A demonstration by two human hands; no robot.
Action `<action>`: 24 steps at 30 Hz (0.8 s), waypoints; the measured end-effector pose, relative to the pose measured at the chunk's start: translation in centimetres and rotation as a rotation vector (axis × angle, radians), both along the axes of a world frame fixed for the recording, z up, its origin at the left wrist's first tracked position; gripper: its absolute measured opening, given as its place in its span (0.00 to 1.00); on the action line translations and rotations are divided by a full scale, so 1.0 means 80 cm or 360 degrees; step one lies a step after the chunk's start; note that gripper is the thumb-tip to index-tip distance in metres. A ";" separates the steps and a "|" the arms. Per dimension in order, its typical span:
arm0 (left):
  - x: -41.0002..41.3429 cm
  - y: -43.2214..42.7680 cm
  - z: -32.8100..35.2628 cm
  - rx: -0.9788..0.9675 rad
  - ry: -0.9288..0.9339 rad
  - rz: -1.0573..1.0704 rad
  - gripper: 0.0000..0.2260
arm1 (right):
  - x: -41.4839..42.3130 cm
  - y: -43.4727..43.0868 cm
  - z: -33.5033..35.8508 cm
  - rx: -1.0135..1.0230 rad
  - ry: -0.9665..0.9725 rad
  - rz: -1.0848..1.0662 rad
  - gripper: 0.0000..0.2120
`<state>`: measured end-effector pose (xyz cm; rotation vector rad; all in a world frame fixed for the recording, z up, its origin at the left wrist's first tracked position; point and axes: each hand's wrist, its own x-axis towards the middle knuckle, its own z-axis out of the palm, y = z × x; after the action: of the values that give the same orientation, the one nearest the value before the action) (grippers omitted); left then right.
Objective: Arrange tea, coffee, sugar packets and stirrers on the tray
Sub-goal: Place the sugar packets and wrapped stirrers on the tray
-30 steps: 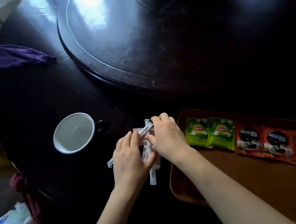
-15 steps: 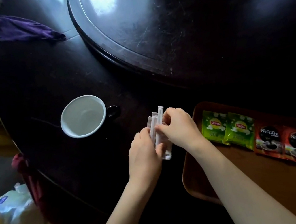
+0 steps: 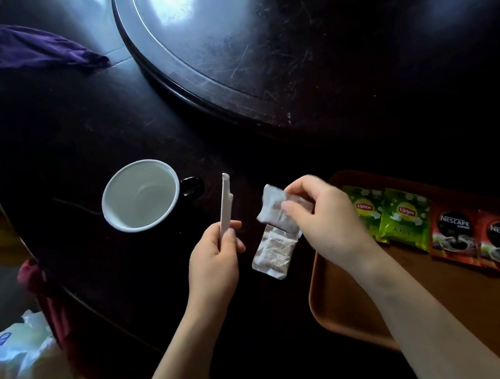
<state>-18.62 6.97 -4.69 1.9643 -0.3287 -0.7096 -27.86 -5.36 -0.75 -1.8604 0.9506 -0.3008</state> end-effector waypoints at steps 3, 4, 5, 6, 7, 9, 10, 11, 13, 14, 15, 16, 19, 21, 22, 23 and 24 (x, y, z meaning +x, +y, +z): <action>0.000 0.002 0.003 -0.0132 0.0287 0.0085 0.12 | 0.003 0.013 -0.011 -0.0251 0.0347 0.0324 0.04; 0.000 0.002 0.006 -0.0172 0.0369 0.0104 0.12 | 0.004 0.019 -0.015 -0.0340 0.0467 0.0405 0.04; 0.000 0.003 0.010 -0.0213 0.0443 0.0116 0.12 | 0.004 0.025 -0.019 -0.0406 0.0544 0.0460 0.05; 0.000 0.002 0.012 -0.0243 0.0498 0.0119 0.12 | 0.005 0.031 -0.022 -0.0455 0.0581 0.0488 0.07; 0.000 0.002 0.014 -0.0262 0.0532 0.0115 0.12 | 0.005 0.036 -0.024 -0.0489 0.0591 0.0491 0.08; 0.000 0.002 0.016 -0.0282 0.0565 0.0113 0.12 | 0.008 0.040 -0.023 -0.0464 0.0583 0.0431 0.09; -0.001 0.003 0.017 -0.0288 0.0571 0.0119 0.12 | 0.009 0.039 -0.021 -0.0404 0.0582 0.0385 0.10; -0.001 0.003 0.017 -0.0294 0.0572 0.0127 0.12 | 0.010 0.037 -0.020 -0.0342 0.0586 0.0347 0.11; -0.004 0.004 0.019 -0.0288 0.0553 0.0150 0.11 | 0.012 0.035 -0.018 -0.0255 0.0594 0.0308 0.13; -0.004 0.004 0.020 -0.0279 0.0535 0.0171 0.11 | 0.012 0.035 -0.018 -0.0212 0.0591 0.0304 0.14; -0.005 0.004 0.020 -0.0268 0.0522 0.0194 0.11 | 0.011 0.036 -0.017 -0.0168 0.0576 0.0302 0.14; -0.005 0.004 0.020 -0.0260 0.0516 0.0212 0.11 | 0.010 0.036 -0.016 -0.0118 0.0550 0.0297 0.14; -0.007 0.002 0.019 -0.0227 0.0521 0.0185 0.12 | 0.002 0.030 -0.006 0.0102 0.0392 0.0230 0.09; -0.010 -0.002 0.021 -0.0263 0.0593 0.0143 0.12 | -0.002 0.024 0.007 0.0315 0.0215 0.0162 0.06; -0.013 -0.005 0.024 -0.0319 0.0685 0.0121 0.12 | -0.003 0.023 0.014 0.0386 0.0134 0.0129 0.05; -0.015 -0.009 0.028 -0.0401 0.0819 0.0091 0.13 | -0.005 0.022 0.020 0.0402 0.0086 0.0106 0.05; -0.018 -0.014 0.033 -0.0508 0.0983 0.0050 0.15 | -0.006 0.023 0.025 0.0360 0.0084 0.0097 0.04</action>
<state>-20.03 5.84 -2.06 1.3658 -0.0271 -1.1224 -28.38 -3.48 1.23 -1.6925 0.9222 -0.1028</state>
